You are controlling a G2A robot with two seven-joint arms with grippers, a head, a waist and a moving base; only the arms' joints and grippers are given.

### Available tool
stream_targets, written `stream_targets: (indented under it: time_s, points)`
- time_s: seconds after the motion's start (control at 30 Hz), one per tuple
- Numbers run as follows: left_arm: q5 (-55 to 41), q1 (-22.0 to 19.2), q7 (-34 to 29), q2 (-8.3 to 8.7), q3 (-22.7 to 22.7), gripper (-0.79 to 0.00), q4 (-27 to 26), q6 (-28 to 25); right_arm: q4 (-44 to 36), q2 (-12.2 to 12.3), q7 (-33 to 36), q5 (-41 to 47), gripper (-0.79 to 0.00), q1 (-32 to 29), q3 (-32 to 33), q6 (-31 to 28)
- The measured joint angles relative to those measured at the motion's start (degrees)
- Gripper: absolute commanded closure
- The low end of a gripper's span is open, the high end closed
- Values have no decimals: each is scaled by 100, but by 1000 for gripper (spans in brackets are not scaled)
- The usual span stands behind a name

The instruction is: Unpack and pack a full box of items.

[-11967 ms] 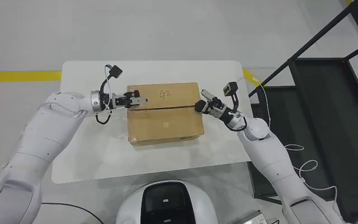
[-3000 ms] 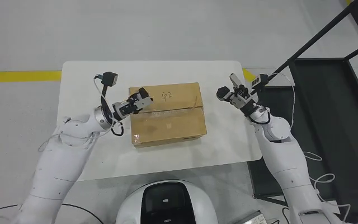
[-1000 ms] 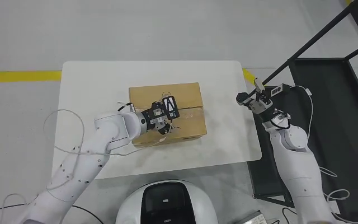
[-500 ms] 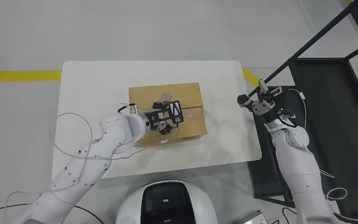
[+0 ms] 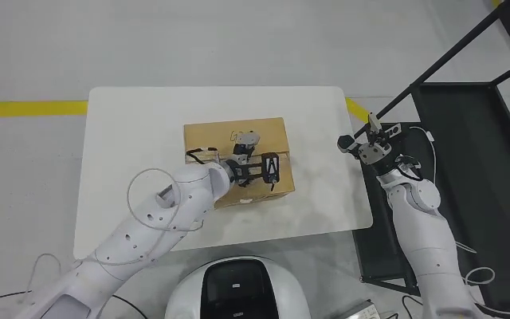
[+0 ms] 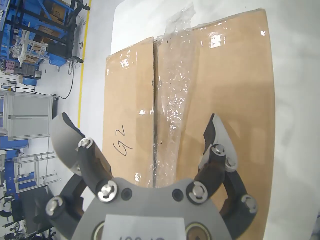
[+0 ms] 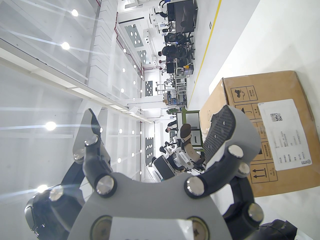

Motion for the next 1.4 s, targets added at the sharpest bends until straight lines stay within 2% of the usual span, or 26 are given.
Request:
stream_targets:
  time_s: [0.1,0.13,0.27,0.3,0.33,0.5,0.63,0.73,0.8,0.83,0.9,1.07,1.1,1.2,1.4]
  points:
    - [196,-25,-34,-58,80,-785,60,73,0,0,0,0,-785,0,0,0]
    - [242,-30,-49,-74,96,-760,78,93,0,0,0,0,-785,0,0,0]
    - [444,-44,-79,-138,150,-560,119,170,0,0,0,0,-785,0,0,0]
    - [497,-42,-79,-155,157,-419,125,198,0,0,0,0,-785,0,0,0]
    - [529,-38,-80,-167,159,-376,129,217,0,0,0,0,-785,0,0,0]
    - [656,-25,-95,-231,158,-286,172,215,0,0,0,0,-785,0,0,0]
    - [707,-22,-103,-281,171,-154,225,120,0,0,0,0,-785,0,0,0]
    - [676,-22,-77,-312,165,-123,253,-42,0,0,0,0,-785,0,0,0]
    - [645,-23,-55,-329,153,-74,262,-184,0,0,0,0,-785,0,0,0]
    - [625,-23,-43,-335,144,-80,265,-242,0,0,0,0,-785,0,0,0]
    - [515,-17,7,-350,105,-142,279,-377,0,0,0,0,-785,0,0,0]
    - [264,-14,47,-384,-25,-114,281,-551,0,0,0,0,-785,0,0,0]
    - [203,-8,51,-394,-55,-102,284,-566,0,0,0,0,-785,0,0,0]
    - [-84,6,112,-424,-161,0,302,-588,0,0,0,0,-785,0,0,0]
    - [-860,60,118,-463,-448,0,232,-699,0,0,0,0,-785,0,0,0]
